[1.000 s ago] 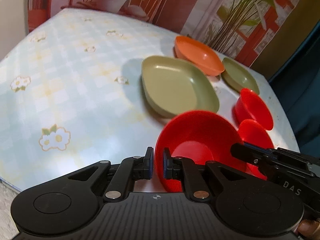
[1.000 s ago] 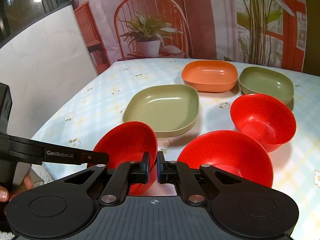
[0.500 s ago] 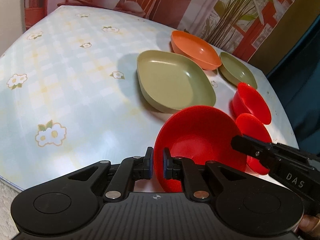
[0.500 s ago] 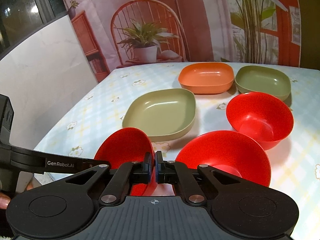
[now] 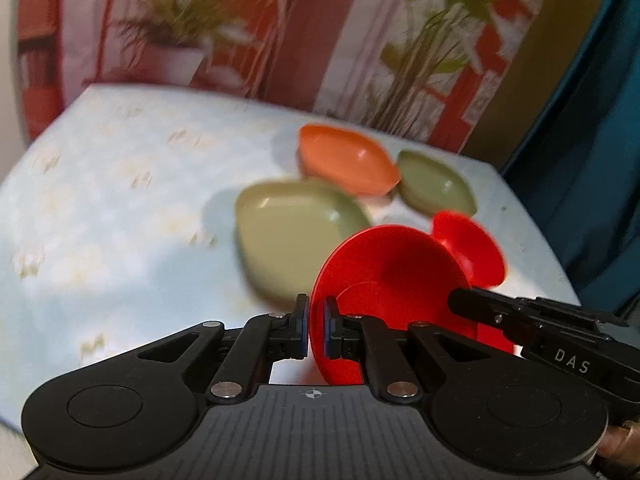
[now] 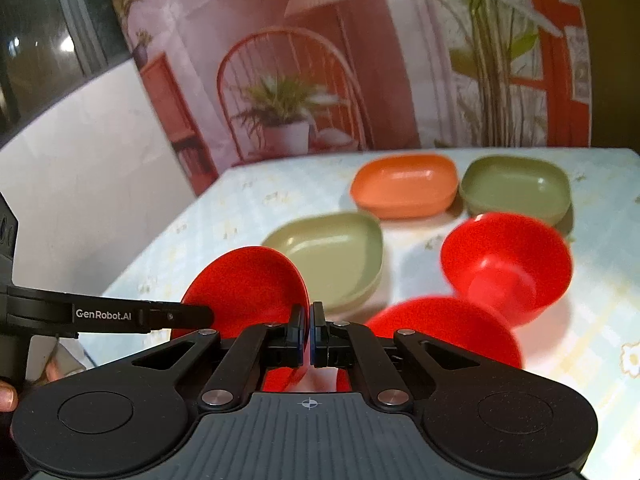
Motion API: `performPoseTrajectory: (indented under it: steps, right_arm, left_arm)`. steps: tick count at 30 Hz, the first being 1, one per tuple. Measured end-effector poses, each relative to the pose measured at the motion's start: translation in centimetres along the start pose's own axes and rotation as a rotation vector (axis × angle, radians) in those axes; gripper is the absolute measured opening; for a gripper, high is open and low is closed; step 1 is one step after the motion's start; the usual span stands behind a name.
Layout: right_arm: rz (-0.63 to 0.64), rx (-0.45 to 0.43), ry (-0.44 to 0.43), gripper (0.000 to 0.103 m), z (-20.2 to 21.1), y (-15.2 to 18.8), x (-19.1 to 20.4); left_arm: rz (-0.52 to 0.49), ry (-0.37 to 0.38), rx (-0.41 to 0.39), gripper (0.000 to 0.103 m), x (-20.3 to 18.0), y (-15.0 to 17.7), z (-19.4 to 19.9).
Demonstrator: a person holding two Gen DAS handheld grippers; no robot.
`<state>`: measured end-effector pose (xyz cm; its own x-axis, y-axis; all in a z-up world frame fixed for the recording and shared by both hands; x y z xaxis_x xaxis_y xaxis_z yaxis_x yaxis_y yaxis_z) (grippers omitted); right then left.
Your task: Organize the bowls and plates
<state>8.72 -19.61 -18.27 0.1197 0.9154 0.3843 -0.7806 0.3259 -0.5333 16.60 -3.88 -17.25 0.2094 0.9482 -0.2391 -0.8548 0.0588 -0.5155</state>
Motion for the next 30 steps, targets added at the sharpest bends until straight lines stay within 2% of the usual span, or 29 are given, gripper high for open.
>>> performPoseTrajectory:
  steps: [7, 11, 19, 30]
  right_arm:
    - [-0.064, -0.084, 0.032, 0.003, 3.2, -0.9, -2.7]
    - [-0.105, -0.101, 0.061, 0.003, 4.3, -0.7, -5.0]
    - [-0.161, -0.073, 0.093, 0.003, 4.6, 1.3, -8.2]
    - [-0.184, -0.042, 0.101, 0.005, 3.2, 2.4, -9.6]
  left_arm:
    - [-0.076, 0.034, -0.004, 0.008, -4.1, -2.2, -0.5]
    - [-0.108, 0.059, 0.033, 0.008, -6.3, -2.4, -2.0]
    - [-0.151, 0.034, 0.128, 0.008, -8.2, -1.4, -5.3]
    - [-0.171, 0.000, 0.175, 0.008, -8.6, -1.4, -7.4]
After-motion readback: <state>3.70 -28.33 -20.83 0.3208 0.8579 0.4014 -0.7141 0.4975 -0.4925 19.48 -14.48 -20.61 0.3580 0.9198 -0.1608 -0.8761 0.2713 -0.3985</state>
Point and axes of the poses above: each gripper's, at about its wrist camera, not at the fingertips, and z roughly against the way its jaws point, x to its left, y to its underside, the point moved 5 cm from there along -z, roughly the way its jaws point, and after that the axes turned 13 degrees about x, right-handed, at the moved point
